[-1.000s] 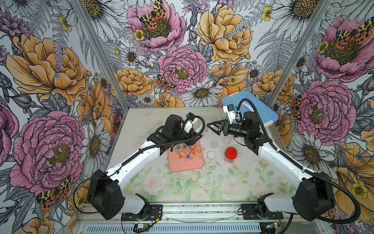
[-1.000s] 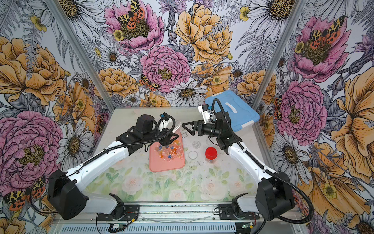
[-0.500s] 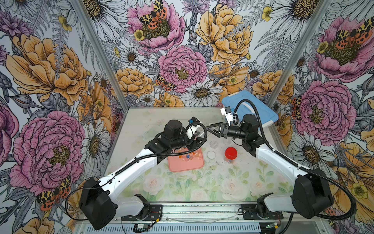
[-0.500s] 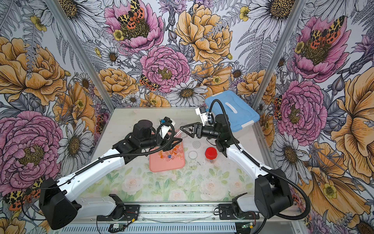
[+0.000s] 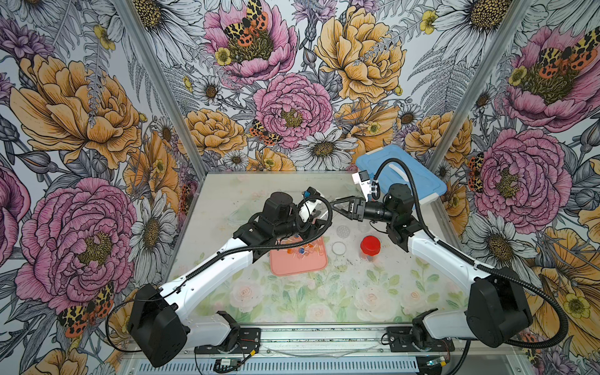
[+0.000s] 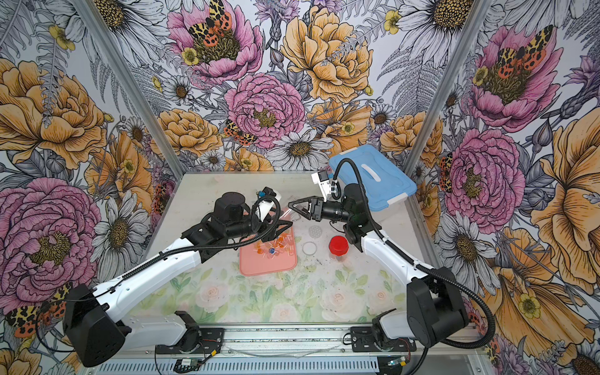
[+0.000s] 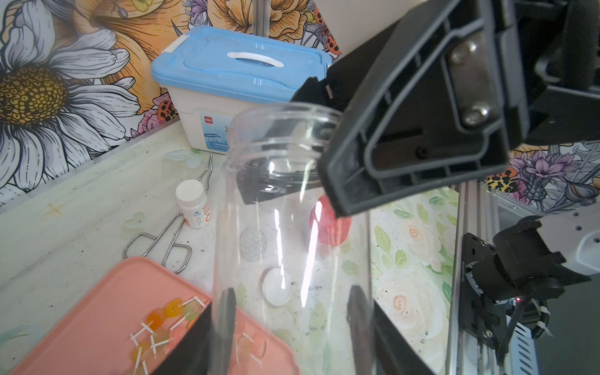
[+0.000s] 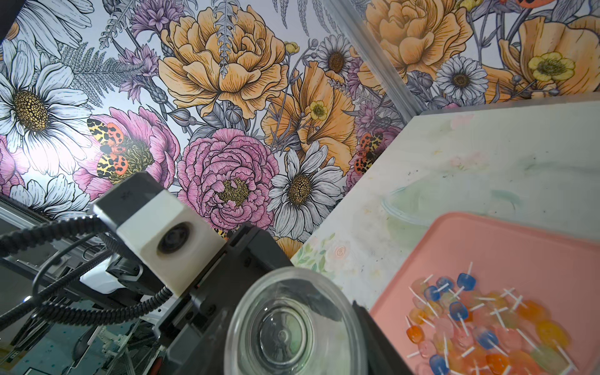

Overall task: Pour the candies out of the jar
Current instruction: Place the jar at the center of the board.

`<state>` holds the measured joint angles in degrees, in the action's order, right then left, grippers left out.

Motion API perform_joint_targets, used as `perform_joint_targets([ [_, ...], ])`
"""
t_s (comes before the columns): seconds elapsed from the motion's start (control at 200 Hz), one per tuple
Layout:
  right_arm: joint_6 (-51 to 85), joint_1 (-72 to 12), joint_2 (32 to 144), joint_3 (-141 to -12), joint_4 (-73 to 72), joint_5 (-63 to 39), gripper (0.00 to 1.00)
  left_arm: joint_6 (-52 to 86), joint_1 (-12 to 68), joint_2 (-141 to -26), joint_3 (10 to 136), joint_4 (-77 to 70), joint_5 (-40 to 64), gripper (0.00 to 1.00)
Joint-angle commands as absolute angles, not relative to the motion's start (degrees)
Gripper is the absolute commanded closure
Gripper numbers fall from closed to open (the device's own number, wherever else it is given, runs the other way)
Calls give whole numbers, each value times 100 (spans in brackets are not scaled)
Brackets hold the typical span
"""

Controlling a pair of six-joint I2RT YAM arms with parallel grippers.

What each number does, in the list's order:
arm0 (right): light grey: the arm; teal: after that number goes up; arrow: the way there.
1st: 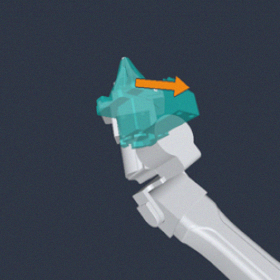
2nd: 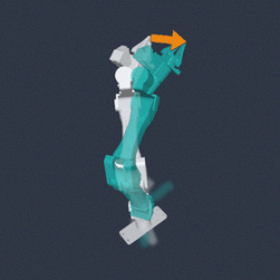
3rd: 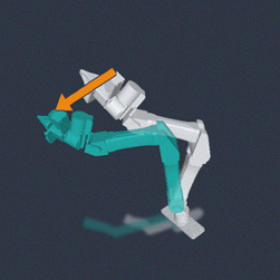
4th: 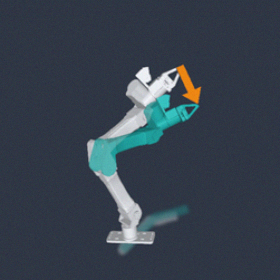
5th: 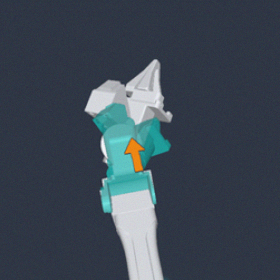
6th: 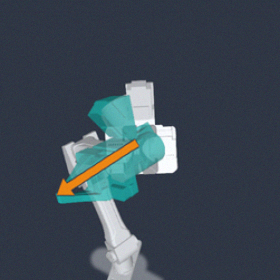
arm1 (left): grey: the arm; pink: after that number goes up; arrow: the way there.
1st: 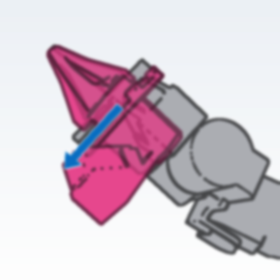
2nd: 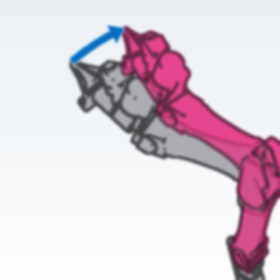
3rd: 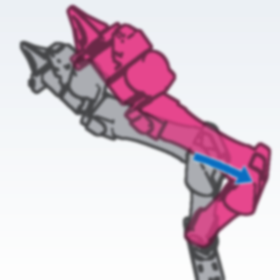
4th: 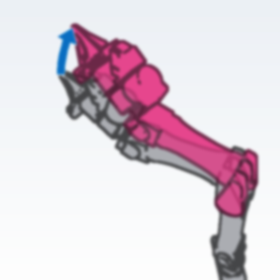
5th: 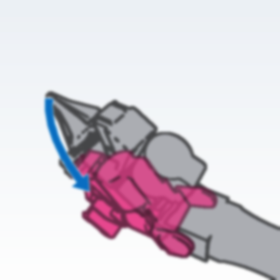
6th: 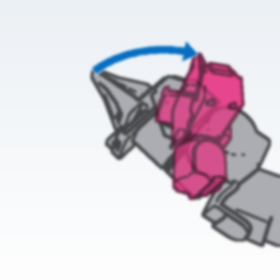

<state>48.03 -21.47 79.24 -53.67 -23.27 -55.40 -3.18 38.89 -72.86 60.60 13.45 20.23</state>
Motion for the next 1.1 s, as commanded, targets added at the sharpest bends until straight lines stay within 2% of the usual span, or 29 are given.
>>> perform_joint_targets([
  [0.0,4762,-2183,7993,-5414,-2409,-5537,53,-312,3938,-7277,6025,1083,1957,77],
  [0.085,4764,-2173,7981,-5428,-2420,-5512,57,-286,3938,-7262,5982,1047,1881,55],
  [0.12,4773,-2164,7985,-5425,-2426,-5488,58,-274,3937,-7255,5953,1028,1833,28],
  [0.145,4771,-2156,7983,-5423,-2434,-5477,58,-257,3933,-7251,5935,1002,1785,5],
  [0.16,4765,-2147,7983,-5429,-2433,-5467,58,-254,3929,-7243,5920,998,1770,2],
  [0.27,4668,-1991,8003,-5398,-2310,-5284,59,-134,3856,-7172,5777,931,1693,1],
  [0.38,4118,-1683,8002,-5395,-1594,-4824,60,189,3586,-6971,5435,694,1629,1],
  [0.505,2628,-1554,7950,-5727,336,-3146,61,781,3106,-6707,4907,399,1297,1],
  [0.565,2195,-1559,7945,-5775,757,-2464,61,1030,2925,-6579,4645,286,1017,1],
  [0.866,1228,-1622,8174,-5933,1212,-424,61,1702,2591,-6251,3817,-127,-171,1],
  [1.096,487,-2164,8775,-6522,1202,338,61,1885,2561,-6367,3761,-334,-205,1],
])
